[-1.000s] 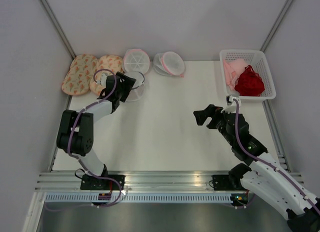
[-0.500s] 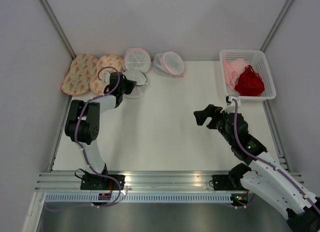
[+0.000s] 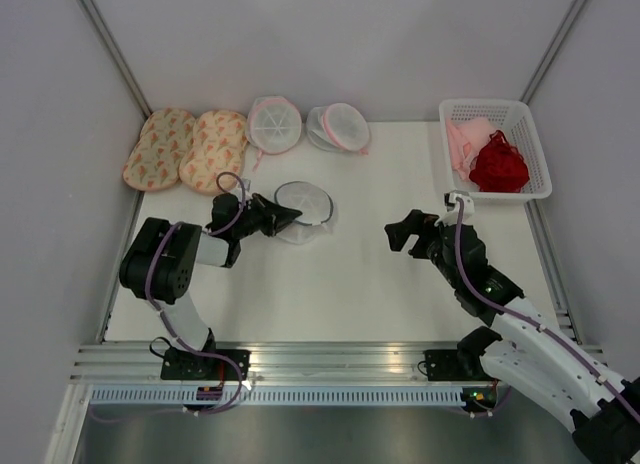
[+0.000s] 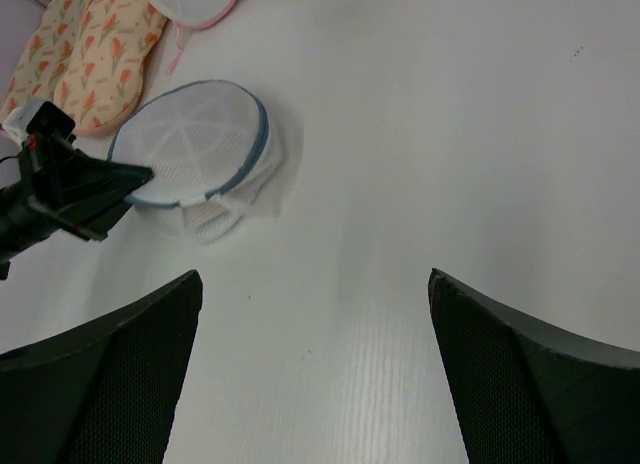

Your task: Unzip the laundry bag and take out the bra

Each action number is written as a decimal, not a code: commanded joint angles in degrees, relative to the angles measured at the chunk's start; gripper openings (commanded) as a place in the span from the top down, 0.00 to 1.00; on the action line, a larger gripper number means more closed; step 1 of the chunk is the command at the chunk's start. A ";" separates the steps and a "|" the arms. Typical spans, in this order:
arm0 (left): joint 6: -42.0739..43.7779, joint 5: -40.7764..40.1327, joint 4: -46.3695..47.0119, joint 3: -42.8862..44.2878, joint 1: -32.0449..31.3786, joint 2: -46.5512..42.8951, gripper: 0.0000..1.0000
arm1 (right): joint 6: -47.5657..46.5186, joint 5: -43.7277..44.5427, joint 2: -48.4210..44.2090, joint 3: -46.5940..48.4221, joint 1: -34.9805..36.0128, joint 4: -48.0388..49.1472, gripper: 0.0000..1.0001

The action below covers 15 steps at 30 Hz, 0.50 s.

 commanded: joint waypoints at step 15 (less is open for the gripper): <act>-9.28 27.75 46.96 -11.75 -9.94 -8.98 0.98 | 26.72 -28.00 17.08 -19.09 -0.28 60.17 0.02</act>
